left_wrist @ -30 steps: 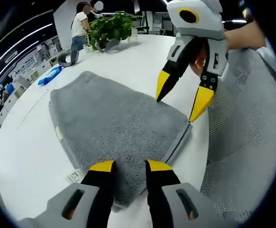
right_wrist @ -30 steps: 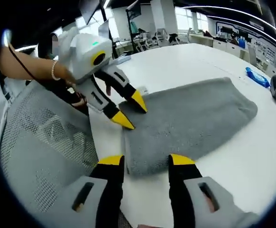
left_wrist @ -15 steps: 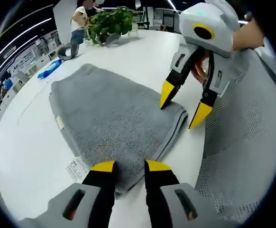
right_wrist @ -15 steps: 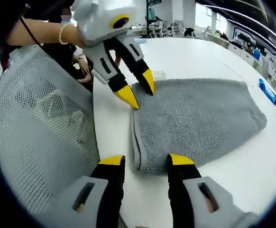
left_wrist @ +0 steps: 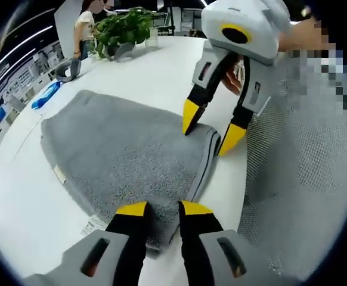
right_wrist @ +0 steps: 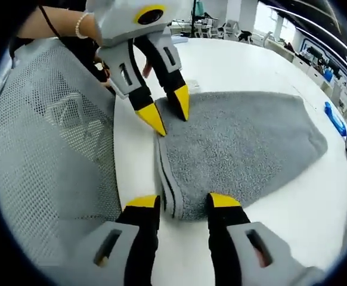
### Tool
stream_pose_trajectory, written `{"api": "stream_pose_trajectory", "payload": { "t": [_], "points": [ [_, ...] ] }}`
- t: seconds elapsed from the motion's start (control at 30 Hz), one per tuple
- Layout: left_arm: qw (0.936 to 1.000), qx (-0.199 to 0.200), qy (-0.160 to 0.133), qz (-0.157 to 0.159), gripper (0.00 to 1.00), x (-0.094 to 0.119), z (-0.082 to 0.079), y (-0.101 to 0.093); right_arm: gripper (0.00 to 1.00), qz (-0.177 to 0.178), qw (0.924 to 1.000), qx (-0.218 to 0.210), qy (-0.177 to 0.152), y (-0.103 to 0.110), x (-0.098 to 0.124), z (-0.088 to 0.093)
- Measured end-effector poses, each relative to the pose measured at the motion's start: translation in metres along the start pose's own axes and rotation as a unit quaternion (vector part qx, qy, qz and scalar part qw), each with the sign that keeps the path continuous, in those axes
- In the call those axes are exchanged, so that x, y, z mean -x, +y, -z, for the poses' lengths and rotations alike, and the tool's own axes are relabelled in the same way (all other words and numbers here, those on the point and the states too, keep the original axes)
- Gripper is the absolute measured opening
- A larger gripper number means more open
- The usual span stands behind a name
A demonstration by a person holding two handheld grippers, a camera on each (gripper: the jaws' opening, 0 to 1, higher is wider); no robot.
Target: Fold the towel on the table until its edges align and the towel forms a compact rectangular stack.
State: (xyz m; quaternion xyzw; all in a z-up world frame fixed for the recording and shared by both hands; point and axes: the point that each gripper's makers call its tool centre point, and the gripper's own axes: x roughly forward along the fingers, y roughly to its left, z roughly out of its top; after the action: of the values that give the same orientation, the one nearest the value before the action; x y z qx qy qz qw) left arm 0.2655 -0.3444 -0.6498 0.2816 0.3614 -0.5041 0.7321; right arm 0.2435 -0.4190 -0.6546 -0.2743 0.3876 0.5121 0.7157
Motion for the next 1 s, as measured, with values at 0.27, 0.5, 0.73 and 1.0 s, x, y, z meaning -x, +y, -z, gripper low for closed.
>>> {"api": "stream_pose_trajectory", "payload": {
  "t": [0.27,0.5,0.73,1.0],
  "points": [
    [0.9999,0.009,-0.003,0.011,0.21,-0.006,-0.007,-0.006,0.32,-0.008,0.9999,-0.014,0.002,-0.003,0.005,0.008],
    [0.9996,0.018,-0.003,0.020,0.26,0.000,-0.001,-0.007,0.30,0.009,1.0000,-0.001,0.004,-0.004,0.002,0.008],
    [0.9998,-0.013,0.004,0.012,0.31,0.002,0.006,-0.012,0.29,0.018,0.9998,-0.005,-0.003,-0.004,0.001,0.007],
    [0.9992,-0.037,0.004,-0.016,0.30,-0.002,0.007,-0.011,0.28,0.042,0.9987,0.029,0.009,-0.005,-0.001,0.008]
  ]
}}
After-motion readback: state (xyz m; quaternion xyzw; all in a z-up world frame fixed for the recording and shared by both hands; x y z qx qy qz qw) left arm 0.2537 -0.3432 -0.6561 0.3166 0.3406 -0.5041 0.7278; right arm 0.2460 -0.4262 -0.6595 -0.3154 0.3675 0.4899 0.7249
